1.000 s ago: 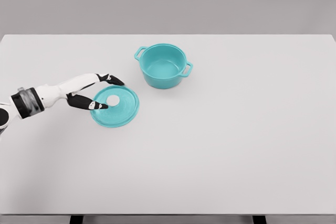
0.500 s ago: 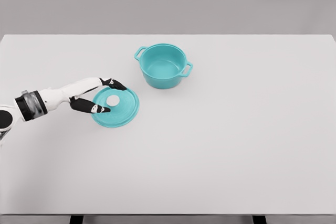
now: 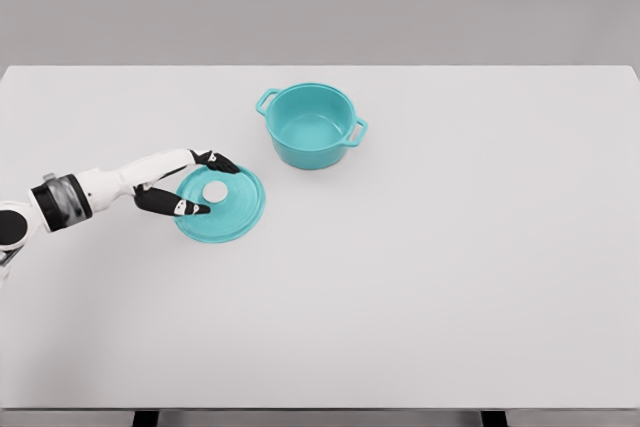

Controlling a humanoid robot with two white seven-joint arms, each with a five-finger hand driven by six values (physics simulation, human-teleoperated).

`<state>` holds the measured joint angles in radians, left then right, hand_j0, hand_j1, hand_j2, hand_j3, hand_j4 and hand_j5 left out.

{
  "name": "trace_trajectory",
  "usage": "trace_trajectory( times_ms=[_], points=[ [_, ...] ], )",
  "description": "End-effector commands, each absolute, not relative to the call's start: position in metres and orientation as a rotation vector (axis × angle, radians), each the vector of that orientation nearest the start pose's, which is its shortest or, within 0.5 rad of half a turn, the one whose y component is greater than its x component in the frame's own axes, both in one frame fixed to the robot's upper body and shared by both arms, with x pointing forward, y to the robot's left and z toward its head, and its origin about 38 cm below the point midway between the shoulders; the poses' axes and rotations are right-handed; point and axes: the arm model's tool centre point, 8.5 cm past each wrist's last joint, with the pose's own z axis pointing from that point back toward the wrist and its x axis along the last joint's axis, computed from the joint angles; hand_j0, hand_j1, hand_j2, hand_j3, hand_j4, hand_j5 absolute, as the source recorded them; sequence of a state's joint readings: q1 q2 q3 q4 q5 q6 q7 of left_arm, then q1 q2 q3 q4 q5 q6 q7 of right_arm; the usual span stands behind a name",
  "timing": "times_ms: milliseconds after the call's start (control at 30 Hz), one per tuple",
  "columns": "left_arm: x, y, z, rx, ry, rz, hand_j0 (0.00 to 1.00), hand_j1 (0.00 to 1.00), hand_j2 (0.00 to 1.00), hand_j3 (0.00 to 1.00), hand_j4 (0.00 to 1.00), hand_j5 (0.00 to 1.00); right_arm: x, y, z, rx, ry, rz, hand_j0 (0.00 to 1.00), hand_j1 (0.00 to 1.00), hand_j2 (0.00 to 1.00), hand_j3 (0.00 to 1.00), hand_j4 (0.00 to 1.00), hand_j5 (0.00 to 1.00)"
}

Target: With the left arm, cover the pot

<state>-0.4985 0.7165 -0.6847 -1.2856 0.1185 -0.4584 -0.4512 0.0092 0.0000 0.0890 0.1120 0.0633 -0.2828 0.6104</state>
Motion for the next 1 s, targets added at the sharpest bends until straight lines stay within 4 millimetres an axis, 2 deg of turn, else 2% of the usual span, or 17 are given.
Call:
trace_trajectory(
  times_ms=[0,967],
  points=[
    [0.4258,0.2947,0.1235,-0.085,-1.499,-1.413,0.75,0.75,0.75,0.75,0.75,0.75,-0.0248,-0.2213,-0.2454,0.543,-0.101,0.202,1.0,1.0,1.0,1.0,1.0,1.0],
    [0.4285,0.2977,0.1191,-0.077,-1.486,-1.401,0.75,0.75,0.75,0.75,0.75,0.75,-0.0246,-0.2213,-0.2454,0.542,-0.102,0.199,1.0,1.0,1.0,1.0,1.0,1.0]
  ],
)
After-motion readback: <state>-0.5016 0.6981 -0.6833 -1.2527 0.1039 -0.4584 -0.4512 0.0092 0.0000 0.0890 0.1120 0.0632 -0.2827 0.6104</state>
